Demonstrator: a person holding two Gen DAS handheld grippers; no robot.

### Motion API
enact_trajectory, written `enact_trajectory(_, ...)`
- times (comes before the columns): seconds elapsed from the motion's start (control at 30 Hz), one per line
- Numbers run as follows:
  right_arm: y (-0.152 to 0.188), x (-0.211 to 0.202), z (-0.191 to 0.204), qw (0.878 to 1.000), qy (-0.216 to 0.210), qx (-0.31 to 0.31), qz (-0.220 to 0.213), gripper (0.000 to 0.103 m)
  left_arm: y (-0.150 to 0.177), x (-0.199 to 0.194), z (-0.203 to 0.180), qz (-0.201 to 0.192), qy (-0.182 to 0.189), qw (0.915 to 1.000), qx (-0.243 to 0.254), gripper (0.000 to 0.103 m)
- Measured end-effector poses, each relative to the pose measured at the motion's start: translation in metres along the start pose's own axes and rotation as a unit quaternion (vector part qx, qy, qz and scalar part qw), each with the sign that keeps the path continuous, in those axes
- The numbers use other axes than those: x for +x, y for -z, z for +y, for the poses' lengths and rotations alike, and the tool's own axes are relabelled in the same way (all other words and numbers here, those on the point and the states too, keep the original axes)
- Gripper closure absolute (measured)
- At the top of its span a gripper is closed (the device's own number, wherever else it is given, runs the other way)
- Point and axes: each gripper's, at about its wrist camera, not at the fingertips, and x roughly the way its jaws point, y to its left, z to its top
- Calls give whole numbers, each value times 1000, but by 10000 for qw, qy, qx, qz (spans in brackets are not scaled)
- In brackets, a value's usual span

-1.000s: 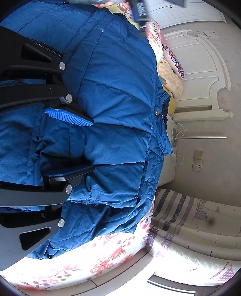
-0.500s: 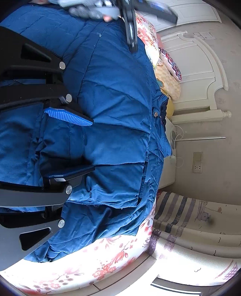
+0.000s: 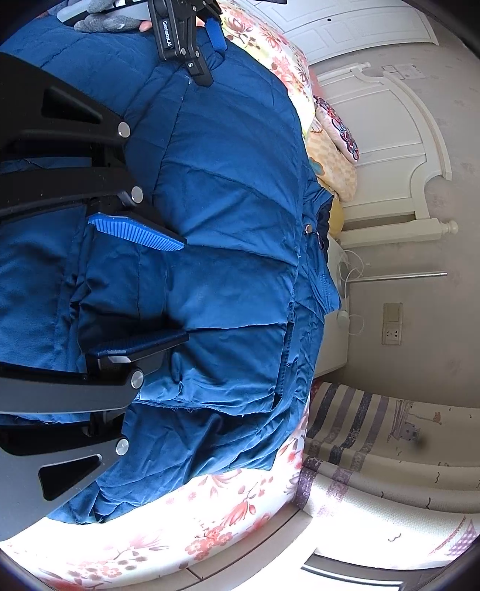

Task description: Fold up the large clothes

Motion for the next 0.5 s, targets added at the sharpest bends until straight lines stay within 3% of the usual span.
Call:
enact_trajectory(0.13, 1, -8, 6, 9996, 192, -92, -189, 67, 1, -2, 2, -20, 77, 9999, -63, 2)
enact_trajectory(0.27, 8, -36, 8, 9935, 656, -16, -927, 67, 1, -2, 2, -25, 81, 9999, -70, 2)
enact_trajectory(0.4, 9, -48, 1, 9913, 518, 316, -1165, 67, 1, -1, 2, -23, 76, 9999, -67, 2)
enact_trajectory(0.5, -3, -48, 9, 9910, 569, 171, -1203, 67, 1, -1, 2, -17, 60, 10000, -58, 2)
